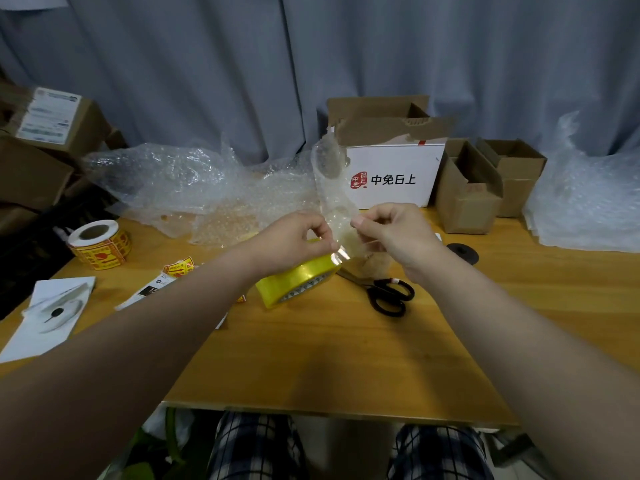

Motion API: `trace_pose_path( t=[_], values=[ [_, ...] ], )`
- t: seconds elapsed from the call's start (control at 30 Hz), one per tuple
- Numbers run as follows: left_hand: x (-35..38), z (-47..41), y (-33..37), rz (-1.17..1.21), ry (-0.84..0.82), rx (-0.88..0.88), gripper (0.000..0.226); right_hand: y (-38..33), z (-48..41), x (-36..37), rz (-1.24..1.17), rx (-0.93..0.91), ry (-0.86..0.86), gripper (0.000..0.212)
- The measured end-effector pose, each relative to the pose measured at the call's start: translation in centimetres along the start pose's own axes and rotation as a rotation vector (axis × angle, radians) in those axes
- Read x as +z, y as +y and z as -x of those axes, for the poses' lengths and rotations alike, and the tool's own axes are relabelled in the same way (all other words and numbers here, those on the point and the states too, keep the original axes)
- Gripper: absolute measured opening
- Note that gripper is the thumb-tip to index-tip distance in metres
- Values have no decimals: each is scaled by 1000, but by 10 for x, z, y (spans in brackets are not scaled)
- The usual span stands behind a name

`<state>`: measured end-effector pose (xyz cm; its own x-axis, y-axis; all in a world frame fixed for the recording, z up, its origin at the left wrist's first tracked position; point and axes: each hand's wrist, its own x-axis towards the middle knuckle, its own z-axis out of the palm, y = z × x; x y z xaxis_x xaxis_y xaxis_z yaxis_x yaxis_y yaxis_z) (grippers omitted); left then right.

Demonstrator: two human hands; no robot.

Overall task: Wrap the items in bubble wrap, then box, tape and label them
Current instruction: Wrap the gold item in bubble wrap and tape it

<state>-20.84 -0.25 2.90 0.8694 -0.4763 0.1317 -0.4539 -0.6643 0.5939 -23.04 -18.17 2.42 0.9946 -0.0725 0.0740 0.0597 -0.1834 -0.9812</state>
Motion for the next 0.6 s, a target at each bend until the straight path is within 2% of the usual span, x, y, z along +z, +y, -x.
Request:
trace_pose_path(
  t=[0.07,0.13,0.2,0.37,0.47,0.5,0.57,0.6],
  values=[
    [1,2,0,-2,-36,-68,42,0,0,2,27,-37,28,12],
    [-2,7,2,54,-106,-130,80,1,0,3,59,-51,43,13],
    [-4,12,4,103,-128,-102,95,5,-1,4,62,-30,22,12],
    [-2,24,10,294,-67,54,84,18,1,7,28,89,-37,13],
    [-1,25,14,335,-55,114,79,20,4,9,-61,97,-46,8],
    [-2,24,12,334,-55,117,78,20,4,8,-99,92,-40,12],
    [-3,23,9,310,-75,103,76,20,3,1,-179,87,-40,33],
    [-3,23,9,299,-93,91,75,19,4,-2,-192,70,-49,35]
  ],
)
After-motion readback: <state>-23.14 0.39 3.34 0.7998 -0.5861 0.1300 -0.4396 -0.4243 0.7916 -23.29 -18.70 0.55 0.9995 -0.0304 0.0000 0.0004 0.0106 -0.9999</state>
